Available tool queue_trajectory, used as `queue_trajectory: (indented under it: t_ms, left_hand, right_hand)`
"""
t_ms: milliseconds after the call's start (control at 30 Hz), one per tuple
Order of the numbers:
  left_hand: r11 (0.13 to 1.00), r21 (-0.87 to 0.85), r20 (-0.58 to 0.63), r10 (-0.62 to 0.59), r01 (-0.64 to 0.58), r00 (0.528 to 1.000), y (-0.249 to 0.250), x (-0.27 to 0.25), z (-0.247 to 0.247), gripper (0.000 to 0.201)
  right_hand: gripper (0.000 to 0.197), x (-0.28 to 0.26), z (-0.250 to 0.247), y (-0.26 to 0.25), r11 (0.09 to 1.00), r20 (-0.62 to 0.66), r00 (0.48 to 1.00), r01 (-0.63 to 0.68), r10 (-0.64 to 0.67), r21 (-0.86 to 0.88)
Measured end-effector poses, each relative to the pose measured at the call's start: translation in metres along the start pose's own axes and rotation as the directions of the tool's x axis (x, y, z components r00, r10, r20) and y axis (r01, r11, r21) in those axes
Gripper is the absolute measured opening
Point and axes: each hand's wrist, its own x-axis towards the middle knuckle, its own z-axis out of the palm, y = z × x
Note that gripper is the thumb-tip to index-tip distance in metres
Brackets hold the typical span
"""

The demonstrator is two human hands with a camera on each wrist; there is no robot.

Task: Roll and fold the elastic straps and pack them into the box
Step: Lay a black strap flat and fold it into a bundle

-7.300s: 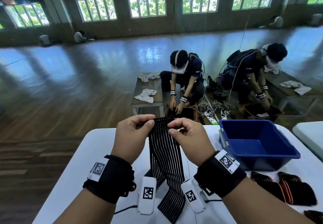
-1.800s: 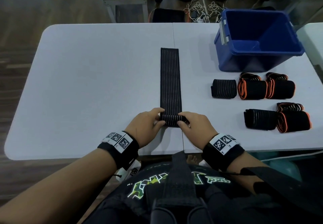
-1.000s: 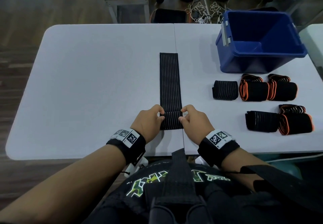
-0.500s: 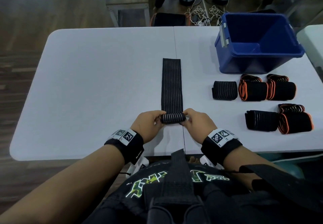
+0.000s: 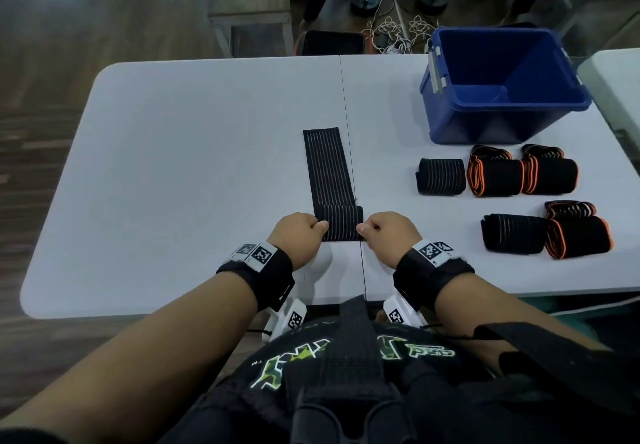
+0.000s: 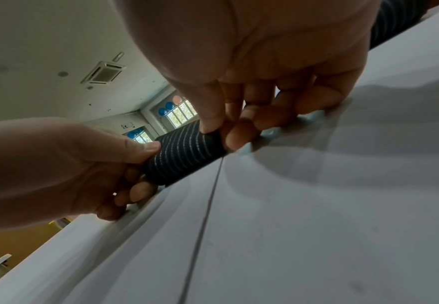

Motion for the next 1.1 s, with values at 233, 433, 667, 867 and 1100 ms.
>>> queue_trajectory:
  t_ms: [233, 433, 667, 867, 1100]
  left_hand:
    - [0.995, -0.084, -0.130, -0.067, 0.057, 0.989, -0.009, -0.005, 0.002, 0.026]
    - [0.994, 0.062, -0.227, 0.104, -0.092, 0.968, -0.009, -0.005, -0.002, 0.035]
    - [0.965, 0.237, -0.174, 0.160, -0.117, 0.972, -0.014, 0.001, 0.003, 0.038]
    - [0.971, 0.203, -0.082, 0.144, -0.125, 0.986, -0.031, 0.003, -0.006, 0.072]
    - [0.979, 0.168, -0.104, 0.136, -0.117, 0.985, -0.035, 0.008, -0.001, 0.059]
  right_hand:
    - [0.037, -0.002, -0.003, -0.004, 1.000, 0.018, 1.000, -0.006, 0.007, -0.030]
    - [0.020, -0.003, -0.008, -0.018, 0.972, -0.099, 0.988, 0.100, -0.123, -0.211]
    - [0.033, 0.000, 0.003, -0.020, 0.876, -0.015, 0.968, 0.220, -0.250, -0.429]
    - [0.066, 0.006, -0.005, -0.011, 0.916, 0.071, 0.983, 0.185, -0.170, -0.355]
    - [0.065, 0.014, -0.003, -0.006, 0.967, 0.100, 0.981, 0.183, -0.167, -0.176]
